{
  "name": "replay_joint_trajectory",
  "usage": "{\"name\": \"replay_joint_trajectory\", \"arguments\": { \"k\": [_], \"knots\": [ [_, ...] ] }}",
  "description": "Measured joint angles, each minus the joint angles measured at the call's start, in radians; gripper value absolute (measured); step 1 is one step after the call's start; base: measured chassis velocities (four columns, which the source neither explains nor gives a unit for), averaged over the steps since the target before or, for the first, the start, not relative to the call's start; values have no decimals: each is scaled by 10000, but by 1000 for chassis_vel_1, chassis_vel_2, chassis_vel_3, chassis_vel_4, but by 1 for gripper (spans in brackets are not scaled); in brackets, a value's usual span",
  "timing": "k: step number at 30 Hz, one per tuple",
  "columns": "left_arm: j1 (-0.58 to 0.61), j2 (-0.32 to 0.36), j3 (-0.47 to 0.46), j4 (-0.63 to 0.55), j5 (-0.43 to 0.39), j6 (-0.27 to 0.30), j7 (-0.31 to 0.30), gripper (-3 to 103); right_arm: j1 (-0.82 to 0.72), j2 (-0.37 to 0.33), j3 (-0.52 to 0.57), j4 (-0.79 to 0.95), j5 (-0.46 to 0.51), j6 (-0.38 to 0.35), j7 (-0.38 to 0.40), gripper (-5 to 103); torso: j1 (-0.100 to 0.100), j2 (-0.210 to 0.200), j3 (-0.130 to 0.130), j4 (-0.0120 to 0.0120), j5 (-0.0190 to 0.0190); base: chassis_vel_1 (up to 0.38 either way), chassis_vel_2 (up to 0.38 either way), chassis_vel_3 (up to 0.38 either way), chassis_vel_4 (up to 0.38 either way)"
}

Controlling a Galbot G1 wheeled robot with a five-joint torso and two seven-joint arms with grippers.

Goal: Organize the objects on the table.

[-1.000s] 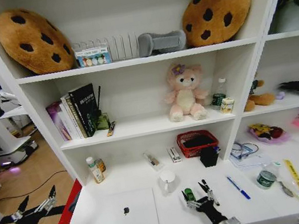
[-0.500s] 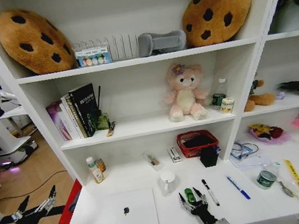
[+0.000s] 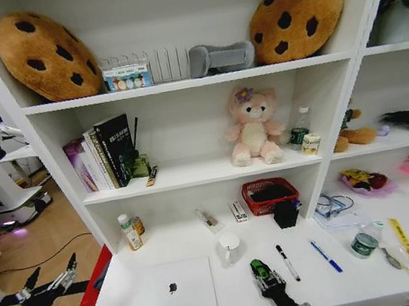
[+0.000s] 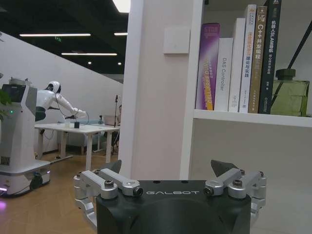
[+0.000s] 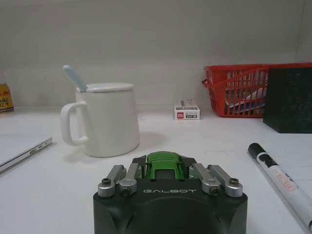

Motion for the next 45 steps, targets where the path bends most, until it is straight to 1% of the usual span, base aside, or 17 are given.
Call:
{"name": "replay_joint_trajectory", "arguments": {
  "k": [5,10,12,13,15,18,20,24,25,26,31,34,35,37,38,41,45],
  "knots": [
    [0,0,0,0,0,0,-1,100,-654,-322,547,1142,138,-2,44,36,0,0,0,0,1,0,0,0,0],
    [0,0,3,-1,1,0,-1,100,-1650,-1178,1647,3466,1112,-431,122,36,-1,1,-1,-2,-2,0,0,0,0],
    [0,1,2,-2,1,0,-1,100,-1653,-1905,2296,4476,2094,-981,316,36,-1,1,-1,-1,-1,0,0,0,0],
    [0,1,2,-2,1,0,-1,100,-1653,-1905,2296,4476,2094,-981,316,36,-1,1,-1,-1,-1,0,0,0,0],
    [1,1,2,-2,1,2,-1,100,-974,-2713,2781,5299,3306,-2062,735,36,-1,0,0,-1,2,0,0,0,0],
    [0,1,2,-2,1,1,-2,100,-334,-3096,2977,5642,4182,-2788,1021,36,-1,0,0,1,2,0,0,0,0],
    [1,1,2,-2,1,2,-2,100,710,-3857,3513,6047,5962,-3724,1338,36,0,-1,1,5,1,0,0,0,0],
    [0,1,1,-2,2,2,-2,100,1243,-4495,3798,6068,6849,-4003,1381,36,-1,0,0,-3,0,0,0,0,0],
    [1,2,1,-2,1,1,0,100,1889,-5000,3771,5930,7475,-4166,1443,36,0,0,0,-4,2,0,0,0,0],
    [1,2,1,-2,2,2,0,100,2668,-5534,3612,5718,8107,-4356,1486,36,0,-1,1,0,2,0,0,0,0],
    [1,1,1,0,2,2,-3,100,4371,-6365,2985,5048,8990,-4602,1456,36,0,-1,1,0,2,0,0,0,0],
    [1,2,1,-1,1,2,0,100,6773,-6770,1445,4163,9776,-4746,1451,36,0,-1,1,0,-2,0,0,0,0],
    [1,2,1,-1,1,2,0,100,6773,-6770,1445,4163,9776,-4746,1451,36,0,-1,1,0,-2,0,0,0,0],
    [0,1,0,-1,3,2,0,100,8815,-6773,-246,3388,10206,-4804,1459,36,1,-1,1,1,2,0,0,0,0],
    [0,1,0,-1,3,2,0,100,8815,-6773,-246,3388,10206,-4804,1459,36,1,-1,1,1,2,0,0,0,0],
    [1,1,0,0,2,3,-1,100,10783,-6305,-2252,2483,10283,-4852,1470,36,1,-1,0,2,-3,0,0,0,0],
    [1,1,0,0,2,2,0,100,11698,-5722,-3502,1809,10175,-4880,1496,36,0,-2,1,-1,-1,0,0,0,0]
  ]
}}
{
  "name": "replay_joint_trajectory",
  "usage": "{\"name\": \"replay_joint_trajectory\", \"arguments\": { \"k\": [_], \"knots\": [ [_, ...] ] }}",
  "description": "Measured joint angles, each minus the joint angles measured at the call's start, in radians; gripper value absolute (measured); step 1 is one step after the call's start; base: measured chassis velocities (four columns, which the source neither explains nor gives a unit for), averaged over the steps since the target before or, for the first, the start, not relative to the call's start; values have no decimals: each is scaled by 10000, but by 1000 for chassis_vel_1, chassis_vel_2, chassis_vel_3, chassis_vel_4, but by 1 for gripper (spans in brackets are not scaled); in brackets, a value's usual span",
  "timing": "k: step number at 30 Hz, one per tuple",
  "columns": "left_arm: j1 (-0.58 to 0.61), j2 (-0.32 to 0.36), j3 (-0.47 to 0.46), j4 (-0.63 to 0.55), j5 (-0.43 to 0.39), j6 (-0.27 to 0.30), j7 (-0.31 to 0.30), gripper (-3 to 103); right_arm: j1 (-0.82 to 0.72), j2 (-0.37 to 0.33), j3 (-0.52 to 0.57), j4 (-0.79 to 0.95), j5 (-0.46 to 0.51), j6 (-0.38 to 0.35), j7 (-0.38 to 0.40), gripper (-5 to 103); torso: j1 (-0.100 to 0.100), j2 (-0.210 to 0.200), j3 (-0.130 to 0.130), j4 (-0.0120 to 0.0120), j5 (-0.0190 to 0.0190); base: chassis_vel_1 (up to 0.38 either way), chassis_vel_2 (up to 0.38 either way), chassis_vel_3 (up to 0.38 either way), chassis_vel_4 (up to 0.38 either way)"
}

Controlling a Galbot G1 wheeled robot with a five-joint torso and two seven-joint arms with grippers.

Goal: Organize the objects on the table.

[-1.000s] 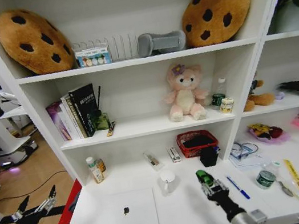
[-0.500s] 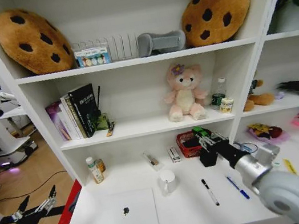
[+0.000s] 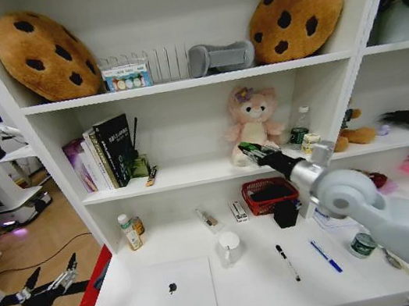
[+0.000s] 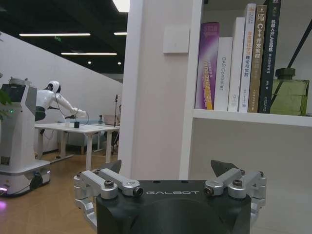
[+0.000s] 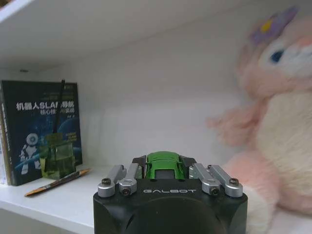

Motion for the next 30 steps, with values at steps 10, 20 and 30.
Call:
{"name": "replay_joint_trajectory", "arguments": {
  "k": [10,20,30],
  "knots": [
    [0,1,0,0,0,0,2,100,2865,1828,-2973,-2288,-368,43,88,36,1,-1,-1,4,-3,0,0,0,0],
    [0,0,0,0,0,0,1,100,3253,1885,-3619,-2901,-461,53,64,36,-1,1,-1,-1,0,0,0,0,0],
    [0,0,0,0,0,0,0,100,3316,2102,-4011,-3226,-814,46,73,33,-1,1,-2,1,0,0,0,0,0]
  ]
}}
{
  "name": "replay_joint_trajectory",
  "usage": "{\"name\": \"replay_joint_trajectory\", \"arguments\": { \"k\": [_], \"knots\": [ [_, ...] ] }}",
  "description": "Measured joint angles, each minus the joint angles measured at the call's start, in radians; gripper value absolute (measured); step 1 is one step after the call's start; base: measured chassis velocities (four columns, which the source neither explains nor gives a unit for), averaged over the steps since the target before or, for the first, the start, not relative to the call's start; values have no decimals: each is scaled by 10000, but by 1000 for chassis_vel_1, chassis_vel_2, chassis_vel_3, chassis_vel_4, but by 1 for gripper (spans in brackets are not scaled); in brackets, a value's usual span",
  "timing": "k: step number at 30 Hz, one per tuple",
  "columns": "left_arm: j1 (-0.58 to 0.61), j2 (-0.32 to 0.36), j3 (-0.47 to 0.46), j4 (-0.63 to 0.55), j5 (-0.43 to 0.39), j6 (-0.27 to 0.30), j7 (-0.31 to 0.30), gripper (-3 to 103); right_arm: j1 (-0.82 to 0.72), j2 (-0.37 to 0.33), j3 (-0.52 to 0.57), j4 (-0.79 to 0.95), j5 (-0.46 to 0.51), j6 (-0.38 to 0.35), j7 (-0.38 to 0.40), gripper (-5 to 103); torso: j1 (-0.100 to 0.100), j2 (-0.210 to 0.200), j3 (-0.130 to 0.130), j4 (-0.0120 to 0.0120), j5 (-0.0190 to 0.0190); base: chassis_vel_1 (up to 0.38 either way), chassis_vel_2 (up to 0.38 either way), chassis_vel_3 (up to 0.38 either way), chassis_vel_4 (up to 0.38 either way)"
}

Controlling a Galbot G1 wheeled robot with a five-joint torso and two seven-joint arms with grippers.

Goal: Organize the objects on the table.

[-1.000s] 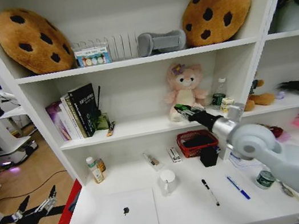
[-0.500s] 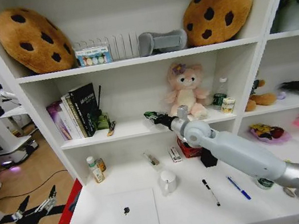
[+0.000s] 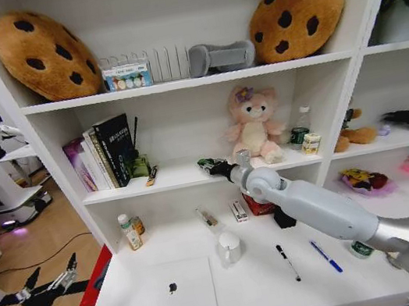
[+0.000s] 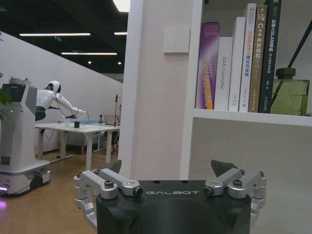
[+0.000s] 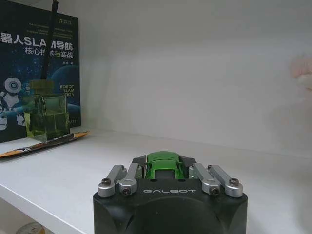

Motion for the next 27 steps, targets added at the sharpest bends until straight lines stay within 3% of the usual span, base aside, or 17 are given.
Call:
{"name": "replay_joint_trajectory", "arguments": {
  "k": [4,9,15,16,18,19,22,23,25,27],
  "knots": [
    [0,0,0,0,0,0,0,100,-7,3,16,52,-23,-2,67,41,0,0,0,0,0,0,0,0,0],
    [0,0,0,0,0,0,0,100,-105,-78,226,284,-11,-27,249,63,0,0,0,0,0,0,0,0,0],
    [0,0,0,0,0,0,-2,100,-457,-305,837,1279,209,-196,668,80,0,0,0,2,0,0,0,0,0],
    [0,0,0,0,0,0,-2,100,-889,-494,1324,1947,129,-290,885,90,1,0,0,4,-2,0,0,0,0],
    [0,0,0,0,0,-1,2,100,-2093,-883,2334,3011,-288,-343,966,99,0,1,0,3,2,0,0,0,0],
    [0,0,0,0,0,-1,2,100,-2093,-883,2334,3011,-288,-343,966,99,0,1,0,3,2,0,0,0,0],
    [0,0,0,0,0,-1,-4,100,-4282,-1688,4380,4433,-946,-295,792,100,-1,2,-2,-4,3,0,0,0,0],
    [0,0,0,0,0,-1,-4,100,-4282,-1688,4380,4433,-946,-295,792,100,-1,2,-2,-4,3,0,0,0,0],
    [0,0,0,1,0,-1,-4,100,-5982,-2233,5724,5282,-1546,-8,529,100,-1,2,-2,-5,3,0,0,0,0],
    [0,-1,-1,1,0,-1,-4,100,-6794,-2336,6304,5640,-1882,180,412,100,-2,2,-2,-7,4,0,0,0,0]
  ]
}}
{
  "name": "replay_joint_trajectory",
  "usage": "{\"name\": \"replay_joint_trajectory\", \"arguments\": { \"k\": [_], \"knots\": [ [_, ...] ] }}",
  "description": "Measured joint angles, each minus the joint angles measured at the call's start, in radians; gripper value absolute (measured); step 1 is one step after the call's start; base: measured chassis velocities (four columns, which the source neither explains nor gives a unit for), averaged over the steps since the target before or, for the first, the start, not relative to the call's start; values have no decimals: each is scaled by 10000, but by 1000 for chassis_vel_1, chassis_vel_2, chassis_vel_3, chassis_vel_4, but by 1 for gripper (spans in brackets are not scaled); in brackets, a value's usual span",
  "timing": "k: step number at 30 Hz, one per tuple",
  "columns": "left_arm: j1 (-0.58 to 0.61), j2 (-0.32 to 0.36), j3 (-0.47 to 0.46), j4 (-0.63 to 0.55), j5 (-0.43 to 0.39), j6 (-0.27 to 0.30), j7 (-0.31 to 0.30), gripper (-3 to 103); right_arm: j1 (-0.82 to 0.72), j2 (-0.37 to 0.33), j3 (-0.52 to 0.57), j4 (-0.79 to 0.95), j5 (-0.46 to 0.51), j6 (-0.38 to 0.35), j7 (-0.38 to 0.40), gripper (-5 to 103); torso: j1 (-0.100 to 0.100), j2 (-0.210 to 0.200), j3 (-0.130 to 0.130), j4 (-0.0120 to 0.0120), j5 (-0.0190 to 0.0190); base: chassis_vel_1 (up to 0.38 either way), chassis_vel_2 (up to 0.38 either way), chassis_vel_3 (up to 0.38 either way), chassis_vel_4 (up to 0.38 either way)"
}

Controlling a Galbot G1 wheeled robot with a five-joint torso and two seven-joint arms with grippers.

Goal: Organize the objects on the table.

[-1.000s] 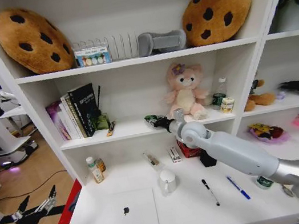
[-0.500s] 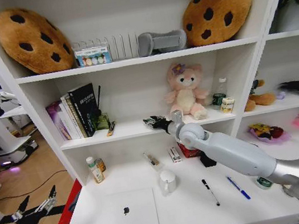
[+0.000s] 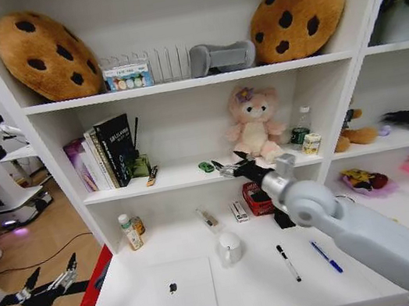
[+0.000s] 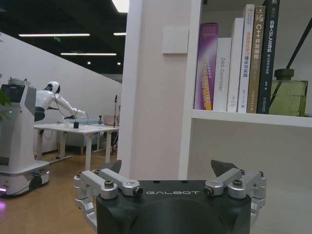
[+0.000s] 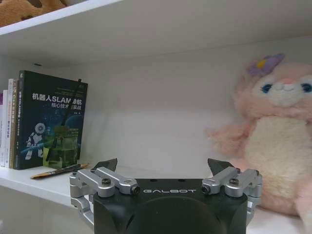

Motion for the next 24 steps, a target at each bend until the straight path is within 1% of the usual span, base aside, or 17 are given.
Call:
{"name": "replay_joint_trajectory", "arguments": {
  "k": [2,3,4,5,6,7,8,9,12,14,15,16,17,18,20,21,24],
  "knots": [
    [0,0,1,0,0,0,2,100,-1114,53,953,518,-624,307,-208,100,0,1,0,5,-4,0,0,0,0],
    [0,0,1,0,0,0,2,100,-1114,53,953,518,-624,307,-208,100,0,1,0,5,-4,0,0,0,0],
    [0,0,0,0,0,0,0,100,-1664,148,1472,736,-838,398,-244,100,0,0,0,11,-4,0,0,0,0],
    [0,0,1,0,0,0,3,100,-2250,256,2000,912,-1065,488,-279,100,0,0,0,12,-4,0,0,0,0],
    [0,0,1,0,0,0,3,100,-2250,256,2000,912,-1065,488,-279,100,0,0,0,12,-4,0,0,0,0],
    [1,0,0,0,0,0,0,100,-3382,531,2867,1083,-1438,683,-327,100,1,0,1,12,-9,0,0,0,0],
    [1,0,0,0,0,0,0,100,-3382,531,2867,1083,-1438,683,-327,100,1,0,1,12,-9,0,0,0,0],
    [1,0,0,0,0,0,0,100,-4061,789,3313,1101,-1689,825,-382,100,1,0,1,11,-6,0,0,0,0],
    [0,0,0,1,0,0,0,100,-4486,985,3581,1098,-1911,929,-443,100,1,0,1,9,-5,0,0,0,0],
    [0,0,0,-2,0,-1,3,100,-6210,2026,4516,958,-2946,1351,-630,100,0,0,0,5,-2,0,0,0,0],
    [0,0,0,-2,0,-1,3,100,-6210,2026,4516,958,-2946,1351,-630,100,0,0,0,5,-2,0,0,0,0],
    [1,0,1,-3,0,-2,6,100,-7058,2701,4783,813,-3572,1629,-687,100,0,0,0,6,-3,0,0,0,0],
    [0,0,0,-2,0,-2,3,100,-7454,3055,4828,720,-3811,1758,-701,100,0,1,1,7,-5,0,0,0,0],
    [0,0,0,-2,0,-2,3,100,-7454,3055,4828,720,-3811,1758,-701,100,0,1,1,7,-5,0,0,0,0],
    [1,0,0,-1,0,-1,4,100,-8194,3887,4819,446,-4146,1945,-681,100,1,0,1,8,-5,0,0,0,0],
    [1,0,0,-2,0,-2,4,100,-8418,4183,4785,261,-4289,2032,-663,100,1,-1,1,7,-4,0,0,0,0],
    [1,0,1,-1,0,-2,4,100,-8629,4414,4754,48,-4464,2069,-597,100,1,-1,1,7,-4,0,0,0,0]
  ]
}}
